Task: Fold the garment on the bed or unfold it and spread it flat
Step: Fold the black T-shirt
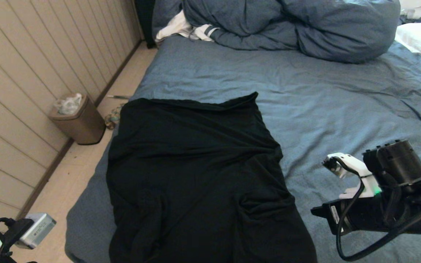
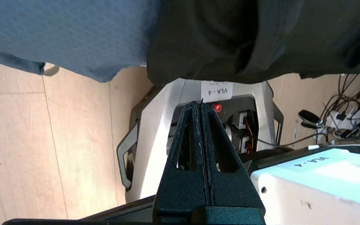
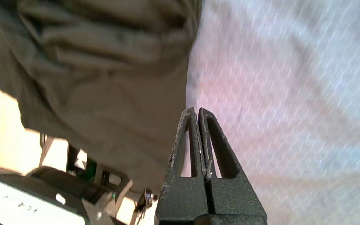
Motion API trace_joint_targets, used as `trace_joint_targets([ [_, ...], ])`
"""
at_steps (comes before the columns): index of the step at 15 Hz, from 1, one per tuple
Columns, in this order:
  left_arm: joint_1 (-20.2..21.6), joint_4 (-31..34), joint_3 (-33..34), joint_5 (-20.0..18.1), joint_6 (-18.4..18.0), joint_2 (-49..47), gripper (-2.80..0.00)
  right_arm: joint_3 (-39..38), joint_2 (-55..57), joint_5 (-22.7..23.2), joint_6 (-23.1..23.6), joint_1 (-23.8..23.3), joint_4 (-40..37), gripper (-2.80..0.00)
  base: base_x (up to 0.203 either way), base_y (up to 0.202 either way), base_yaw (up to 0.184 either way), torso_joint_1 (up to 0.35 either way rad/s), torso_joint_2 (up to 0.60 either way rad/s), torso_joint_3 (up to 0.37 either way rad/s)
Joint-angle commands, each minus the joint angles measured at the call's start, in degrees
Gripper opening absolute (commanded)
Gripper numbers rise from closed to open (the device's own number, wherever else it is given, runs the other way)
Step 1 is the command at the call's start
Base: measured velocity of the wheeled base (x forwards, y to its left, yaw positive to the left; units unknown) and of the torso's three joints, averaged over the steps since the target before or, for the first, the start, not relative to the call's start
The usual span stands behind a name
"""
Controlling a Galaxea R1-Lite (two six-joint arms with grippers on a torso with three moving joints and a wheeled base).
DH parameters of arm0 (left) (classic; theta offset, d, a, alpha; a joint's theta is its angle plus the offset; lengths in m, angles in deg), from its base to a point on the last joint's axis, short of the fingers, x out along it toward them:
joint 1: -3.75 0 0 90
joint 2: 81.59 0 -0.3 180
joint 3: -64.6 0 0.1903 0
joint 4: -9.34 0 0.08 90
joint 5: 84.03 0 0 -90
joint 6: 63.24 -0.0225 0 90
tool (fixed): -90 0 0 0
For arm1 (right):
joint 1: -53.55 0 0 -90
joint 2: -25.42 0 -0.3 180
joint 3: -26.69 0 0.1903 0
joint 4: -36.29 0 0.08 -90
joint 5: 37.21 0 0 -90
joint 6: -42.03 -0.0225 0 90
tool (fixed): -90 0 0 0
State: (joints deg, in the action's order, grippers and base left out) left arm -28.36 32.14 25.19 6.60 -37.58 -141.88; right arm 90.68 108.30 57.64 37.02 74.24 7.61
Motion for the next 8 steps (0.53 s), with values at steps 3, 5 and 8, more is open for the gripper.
trace_joint_targets([
  [3,0.1,-4.7,0.1,-0.2,0.1,-7.7,0.0,-2.0,-1.0,1.1,0.0,0.0,0.1,-2.8,0.0,0.0,0.0,0.0,0.0,0.0],
  [5,0.1,-8.4,0.7,-0.3,-0.3,-10.8,0.0,-2.1,-1.4,3.2,-0.1,-0.1,0.1,-2.8,0.0,0.0,0.0,0.0,0.0,0.0],
  [8,0.6,-17.8,2.2,-0.2,-1.0,-17.9,0.0,-2.0,-2.8,3.4,0.0,0.0,0.1,-2.8,0.0,0.0,0.0,0.0,0.0,0.0],
])
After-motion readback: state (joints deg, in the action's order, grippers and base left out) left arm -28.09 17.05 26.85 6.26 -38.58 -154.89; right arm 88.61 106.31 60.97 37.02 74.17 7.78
